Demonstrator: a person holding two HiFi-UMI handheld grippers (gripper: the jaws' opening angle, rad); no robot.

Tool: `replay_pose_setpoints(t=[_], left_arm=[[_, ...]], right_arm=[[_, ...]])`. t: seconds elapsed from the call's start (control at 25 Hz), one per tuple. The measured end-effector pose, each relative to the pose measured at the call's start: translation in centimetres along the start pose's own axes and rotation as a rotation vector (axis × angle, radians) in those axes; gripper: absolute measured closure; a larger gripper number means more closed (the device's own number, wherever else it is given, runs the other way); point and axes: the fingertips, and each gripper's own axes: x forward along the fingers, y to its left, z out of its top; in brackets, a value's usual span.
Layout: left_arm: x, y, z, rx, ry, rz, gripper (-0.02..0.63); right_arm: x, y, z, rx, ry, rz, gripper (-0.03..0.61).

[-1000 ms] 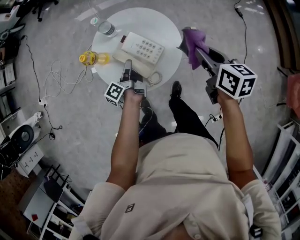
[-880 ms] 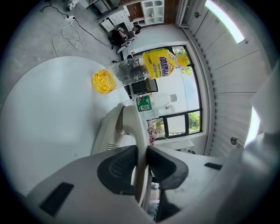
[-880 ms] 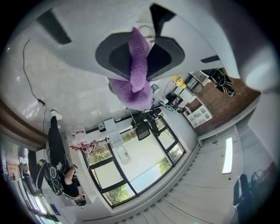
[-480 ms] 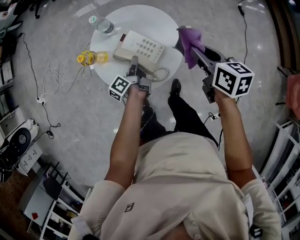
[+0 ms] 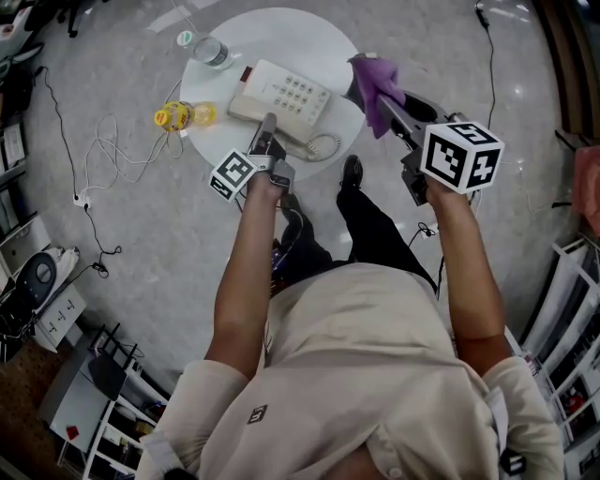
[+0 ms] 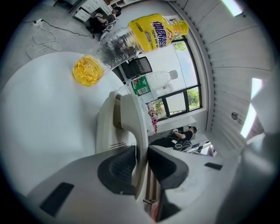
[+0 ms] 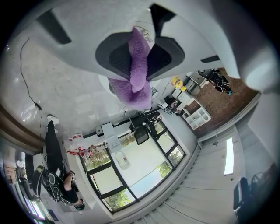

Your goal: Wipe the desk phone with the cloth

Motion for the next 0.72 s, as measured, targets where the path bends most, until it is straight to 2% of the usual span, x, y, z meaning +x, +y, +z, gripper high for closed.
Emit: replay_pose_setpoints(t=[0.16, 0.32, 0.56, 0.72], left_arm=[[-0.2, 0.1, -0.1, -0.053, 0.031, -0.057, 0.529], [0.1, -0.3, -0.1, -0.070, 0.058, -0.071, 0.531], [0.2, 0.2, 0.2, -0.195, -0.032, -0.141, 0.518], [-0.2, 0.6, 0.4, -0.210, -0.051, -0.171, 0.517]], right_arm=[[0.1, 0.3, -0.6, -0.002, 0.012, 0.003, 0.515], [-0.1, 0.6, -1.3, -0.003, 0.025, 0.007, 0.515], [0.4, 1.1, -2.1, -0.004, 0.038, 0.017, 0.514], [0.6, 1.6, -2.9, -0.008, 0.047, 0.028, 0.514]])
